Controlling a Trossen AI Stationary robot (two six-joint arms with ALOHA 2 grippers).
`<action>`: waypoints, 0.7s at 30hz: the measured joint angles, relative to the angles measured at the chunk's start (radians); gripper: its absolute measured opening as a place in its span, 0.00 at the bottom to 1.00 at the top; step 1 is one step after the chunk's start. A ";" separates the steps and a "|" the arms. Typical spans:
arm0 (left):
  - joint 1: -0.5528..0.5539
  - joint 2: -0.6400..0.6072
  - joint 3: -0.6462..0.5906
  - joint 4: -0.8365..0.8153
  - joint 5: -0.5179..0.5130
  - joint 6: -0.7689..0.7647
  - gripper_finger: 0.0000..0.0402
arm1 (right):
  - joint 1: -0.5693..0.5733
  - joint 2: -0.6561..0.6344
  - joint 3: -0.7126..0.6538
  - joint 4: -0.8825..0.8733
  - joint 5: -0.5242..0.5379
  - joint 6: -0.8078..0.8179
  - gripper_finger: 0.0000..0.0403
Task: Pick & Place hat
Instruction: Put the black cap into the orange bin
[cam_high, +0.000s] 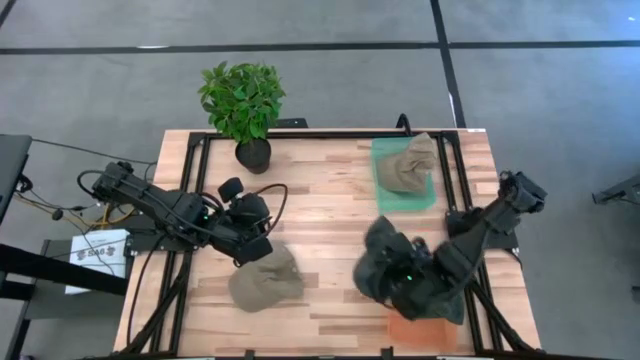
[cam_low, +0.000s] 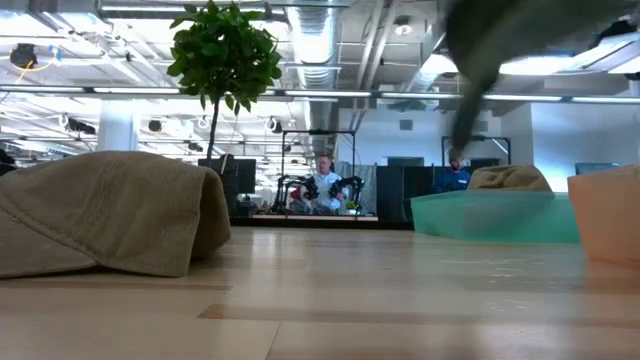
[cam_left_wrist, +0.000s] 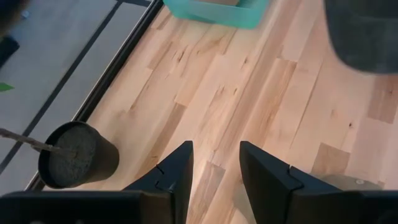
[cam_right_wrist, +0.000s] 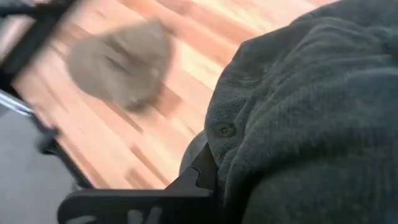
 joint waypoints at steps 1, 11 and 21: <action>0.000 0.000 0.000 0.000 0.000 0.000 0.31 | 0.024 0.007 0.000 -0.037 -0.010 0.049 0.01; 0.001 0.000 0.000 0.015 -0.002 0.000 0.31 | 0.287 0.007 0.000 -0.338 -0.021 0.559 0.02; 0.001 0.000 0.000 0.097 -0.004 -0.001 0.31 | 0.378 0.023 0.000 -0.360 -0.010 0.646 0.01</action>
